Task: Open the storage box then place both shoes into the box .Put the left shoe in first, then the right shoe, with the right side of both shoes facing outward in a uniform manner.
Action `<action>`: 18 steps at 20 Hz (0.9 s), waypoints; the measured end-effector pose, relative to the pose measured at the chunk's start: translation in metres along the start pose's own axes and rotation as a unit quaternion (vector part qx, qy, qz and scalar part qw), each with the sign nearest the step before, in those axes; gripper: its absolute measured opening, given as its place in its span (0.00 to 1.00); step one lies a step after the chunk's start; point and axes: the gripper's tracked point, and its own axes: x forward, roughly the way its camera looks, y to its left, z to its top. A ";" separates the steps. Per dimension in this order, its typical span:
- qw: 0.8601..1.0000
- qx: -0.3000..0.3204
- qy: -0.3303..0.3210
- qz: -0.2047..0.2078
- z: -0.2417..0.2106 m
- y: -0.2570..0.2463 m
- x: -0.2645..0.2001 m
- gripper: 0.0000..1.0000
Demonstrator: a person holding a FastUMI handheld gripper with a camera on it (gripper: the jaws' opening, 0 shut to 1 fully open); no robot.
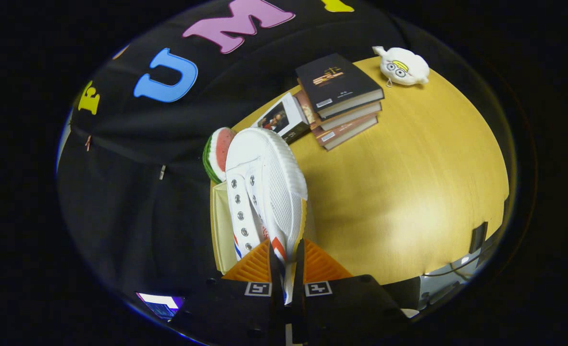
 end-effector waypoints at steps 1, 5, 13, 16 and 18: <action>1.000 -0.004 0.001 0.003 -0.003 0.013 0.006 0.10; 1.000 -0.023 0.017 0.002 -0.020 0.046 0.037 0.10; 0.999 -0.029 0.014 -0.007 -0.026 0.059 0.063 0.28; 0.999 -0.029 -0.017 0.007 -0.012 0.067 0.057 0.81; 0.998 -0.053 -0.038 -0.005 -0.003 0.061 0.045 0.99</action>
